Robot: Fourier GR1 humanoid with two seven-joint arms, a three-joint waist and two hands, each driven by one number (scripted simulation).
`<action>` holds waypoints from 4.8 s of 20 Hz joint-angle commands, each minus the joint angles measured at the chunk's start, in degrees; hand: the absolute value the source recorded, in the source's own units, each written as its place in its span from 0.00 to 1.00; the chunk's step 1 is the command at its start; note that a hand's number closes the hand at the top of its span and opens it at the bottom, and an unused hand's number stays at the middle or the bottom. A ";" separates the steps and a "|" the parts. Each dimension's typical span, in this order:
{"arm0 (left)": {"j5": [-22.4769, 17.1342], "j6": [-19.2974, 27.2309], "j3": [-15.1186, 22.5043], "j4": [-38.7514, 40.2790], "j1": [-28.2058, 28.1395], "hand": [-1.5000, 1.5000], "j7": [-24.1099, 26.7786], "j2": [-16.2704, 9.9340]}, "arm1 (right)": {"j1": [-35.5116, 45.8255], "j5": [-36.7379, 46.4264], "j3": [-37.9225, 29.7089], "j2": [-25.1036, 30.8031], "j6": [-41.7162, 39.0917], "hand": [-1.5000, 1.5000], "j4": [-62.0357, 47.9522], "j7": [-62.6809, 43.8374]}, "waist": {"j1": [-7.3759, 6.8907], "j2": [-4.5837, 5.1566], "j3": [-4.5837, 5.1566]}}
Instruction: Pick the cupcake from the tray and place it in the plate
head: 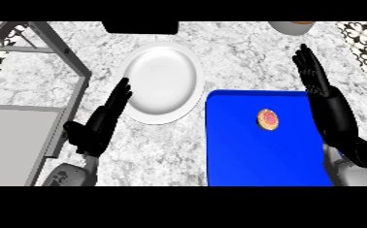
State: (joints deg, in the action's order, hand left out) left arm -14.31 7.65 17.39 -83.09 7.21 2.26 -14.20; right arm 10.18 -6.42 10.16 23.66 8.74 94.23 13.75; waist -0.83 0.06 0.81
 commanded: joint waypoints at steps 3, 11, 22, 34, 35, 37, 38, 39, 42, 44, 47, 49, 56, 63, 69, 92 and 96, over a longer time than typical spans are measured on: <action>3.59 3.49 -2.95 -0.74 2.00 0.50 -1.36 -3.22 | 6.48 -0.12 -5.26 -9.37 15.08 0.00 -4.41 -12.01 | -0.32 -0.06 -0.75; 6.61 4.24 -4.77 1.34 6.35 0.50 -3.60 -7.34 | 4.26 20.71 -2.15 -8.21 33.20 0.00 -20.38 -27.99 | -1.16 0.91 -0.51; 6.20 2.94 -8.11 2.55 6.62 0.50 -5.84 -9.14 | 10.05 58.38 8.93 -15.16 41.45 0.00 -23.32 -55.29 | 1.83 -0.82 -0.50; 7.62 5.00 -7.76 2.43 6.15 0.50 -7.10 -7.15 | 14.28 58.82 6.86 -14.25 -4.01 0.00 -3.85 -86.23 | 2.41 -1.03 -0.61; 7.80 4.92 -6.98 1.45 5.43 0.50 -6.55 -6.40 | 14.75 60.48 7.15 -14.65 -5.91 0.00 -2.64 -89.21 | 2.08 -0.94 -0.62; 8.58 5.25 -6.98 3.14 7.64 0.50 -6.17 -5.71 | 12.95 58.37 6.67 -14.38 -10.01 0.00 -0.55 -90.08 | 2.51 -0.66 -0.67; 7.53 4.25 -8.47 1.88 8.62 0.50 -8.23 -7.57 | 14.55 57.46 5.46 -15.40 -11.68 0.00 0.20 -92.18 | 1.98 -0.68 -0.69; 6.90 2.38 -8.17 1.94 5.54 0.50 -6.14 -8.08 | 14.02 56.15 4.30 -14.49 -13.88 0.00 2.16 -92.81 | 1.87 -0.73 -0.66; 7.32 3.52 -8.60 2.21 7.41 0.50 -7.53 -6.99 | 14.53 54.41 2.27 -14.66 -17.31 0.00 4.34 -94.28 | 1.69 -0.47 -0.72; 8.38 4.06 -7.38 2.20 6.88 0.50 -6.80 -5.58 | 14.31 54.45 1.64 -15.58 -17.99 0.00 4.52 -95.14 | 1.45 -0.41 -0.73; 7.95 2.58 -9.21 3.15 6.71 0.50 -6.03 -7.24 | 10.36 54.78 1.96 -16.35 -18.50 0.00 6.60 -94.52 | 1.45 -0.39 -0.73; 8.57 2.90 -7.70 2.83 6.39 0.50 -4.55 -4.83 | 11.44 53.84 -1.22 -15.97 -17.65 0.00 1.39 -90.93 | 0.96 -0.15 -0.76; 10.24 4.15 -7.87 4.66 8.79 0.50 -6.23 -3.33 | 8.92 55.22 -1.42 -19.98 -17.91 0.00 -5.46 -88.34 | 0.91 -0.03 -0.77; 11.44 3.23 -8.63 3.77 9.37 0.50 -7.81 -2.40 | 8.43 54.08 -6.35 -19.05 -19.12 0.00 -9.57 -82.24 | 0.80 -0.01 -0.80; 12.49 2.64 -9.66 1.65 10.34 0.50 -11.16 -2.19 | 5.85 55.53 -7.26 -20.32 -19.58 0.00 -8.46 -81.91 | 0.95 -0.10 -0.81; 15.59 -2.62 -14.67 3.05 7.04 0.50 -6.13 -0.07 | 0.88 61.79 3.80 -11.48 -19.95 1.00 -9.40 -48.71 | 0.32 -0.11 -0.85; 15.26 -3.13 -14.33 0.82 6.57 0.50 -9.02 0.14 | 2.29 64.70 3.45 -8.12 -13.89 1.00 -3.09 -43.83 | 0.69 -0.26 -0.84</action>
State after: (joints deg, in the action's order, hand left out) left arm 1.00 4.85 2.53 -80.53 14.73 -5.27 -14.32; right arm 12.23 56.51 11.79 12.71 -8.36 87.97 -36.65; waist -0.03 -0.12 -0.03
